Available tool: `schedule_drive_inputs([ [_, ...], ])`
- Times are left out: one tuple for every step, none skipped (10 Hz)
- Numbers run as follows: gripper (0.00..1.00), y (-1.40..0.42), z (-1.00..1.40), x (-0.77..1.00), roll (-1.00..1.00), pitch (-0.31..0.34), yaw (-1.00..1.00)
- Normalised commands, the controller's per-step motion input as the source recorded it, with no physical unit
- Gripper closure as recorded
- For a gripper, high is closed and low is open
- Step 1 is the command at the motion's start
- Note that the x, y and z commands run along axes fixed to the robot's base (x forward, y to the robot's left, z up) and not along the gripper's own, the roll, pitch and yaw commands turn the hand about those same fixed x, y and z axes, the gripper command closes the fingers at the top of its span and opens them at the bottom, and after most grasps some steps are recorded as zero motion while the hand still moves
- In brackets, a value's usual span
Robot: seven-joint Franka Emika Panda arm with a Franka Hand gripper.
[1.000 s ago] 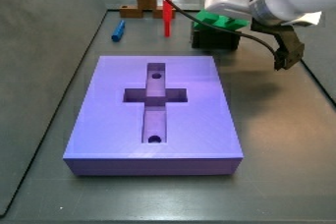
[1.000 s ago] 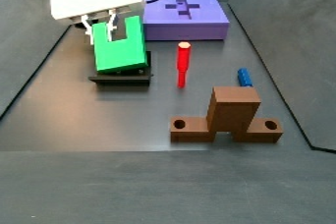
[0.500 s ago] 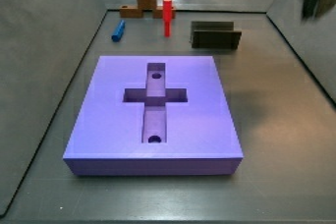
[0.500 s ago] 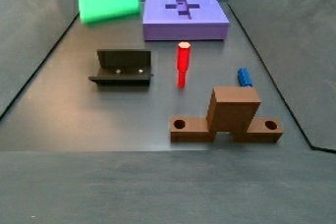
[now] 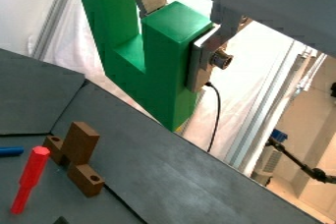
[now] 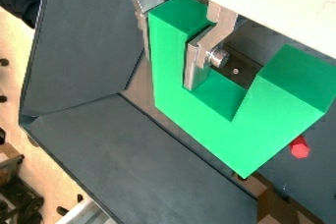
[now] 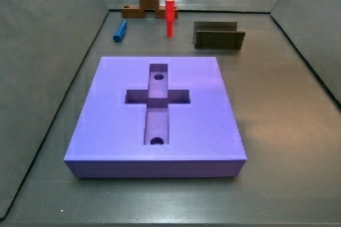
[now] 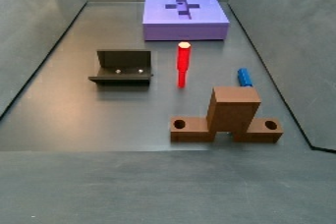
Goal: Pick up the green object. Move up. Place the green object on the fixture. Regrasp the green object. Move to above the board. Insert the green object.
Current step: Move to above the board.
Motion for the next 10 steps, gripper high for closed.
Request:
schedule_drive_inputs([
  [1.00, -1.40, 0.29, -1.29, -1.00, -0.069, 0.11],
  [1.00, -1.40, 0.27, -1.29, -1.00, -0.069, 0.11],
  [1.00, -1.36, 0.27, -1.40, -1.00, -0.136, 0.11],
  [1.00, -1.32, 0.24, -1.40, -1.00, -0.147, 0.11],
  [1.00, -1.30, 0.25, -1.40, -1.00, -0.172, 0.11],
  [1.00, -1.29, 0.23, -1.40, -1.00, -0.180, 0.11],
  [1.00, -0.51, 0.09, -0.64, -1.00, -0.223, 0.09],
  [1.00, -0.15, 0.01, -0.27, -1.00, -0.230, 0.08],
  [1.00, -0.03, 0.01, -0.09, -1.00, -0.211, 0.04],
  [1.00, -0.01, 0.01, -0.07, -1.00, -0.223, 0.03],
])
